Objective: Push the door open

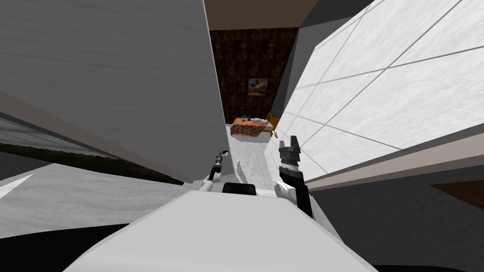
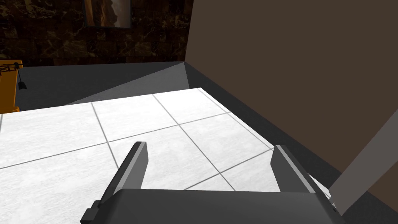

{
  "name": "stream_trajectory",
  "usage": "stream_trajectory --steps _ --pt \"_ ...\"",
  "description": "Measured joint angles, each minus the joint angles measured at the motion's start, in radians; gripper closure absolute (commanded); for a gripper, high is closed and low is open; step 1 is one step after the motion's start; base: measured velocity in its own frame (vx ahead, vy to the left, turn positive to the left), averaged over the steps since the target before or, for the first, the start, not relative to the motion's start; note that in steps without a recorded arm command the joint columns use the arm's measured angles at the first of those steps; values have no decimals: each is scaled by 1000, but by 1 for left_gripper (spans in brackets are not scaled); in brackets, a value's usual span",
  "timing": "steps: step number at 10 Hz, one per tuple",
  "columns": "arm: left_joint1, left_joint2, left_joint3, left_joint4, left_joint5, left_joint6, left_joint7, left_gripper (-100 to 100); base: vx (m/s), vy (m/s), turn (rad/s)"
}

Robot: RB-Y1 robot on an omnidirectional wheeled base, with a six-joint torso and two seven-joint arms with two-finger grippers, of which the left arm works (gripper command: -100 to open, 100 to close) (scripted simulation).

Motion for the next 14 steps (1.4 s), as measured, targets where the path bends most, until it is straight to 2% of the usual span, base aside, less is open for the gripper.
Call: stream_trajectory --steps 1,2,3,4,5,6,10,11,12,14 --pt "-18 2 4 24 2 -11 1 100 112 -27 67" --pt "-44 6 15 81 9 -40 6 100 130 -59 31" --pt "-15 5 20 38 11 -25 1 100 144 -64 64" --pt "-4 2 29 17 16 -9 -10 100 113 -54 53" --pt "-21 9 34 50 19 -26 -5 100 139 -72 59" --pt "-25 6 48 57 26 -34 -9 100 162 -85 64" --pt "-22 8 89 59 50 -38 -18 100 179 -59 65" --pt "-10 5 99 36 54 -29 -24 100 212 -85 73" --pt "-21 7 111 57 61 -37 -24 100 205 -74 97" --pt "-15 1 134 50 73 -41 -29 100 185 -61 65"
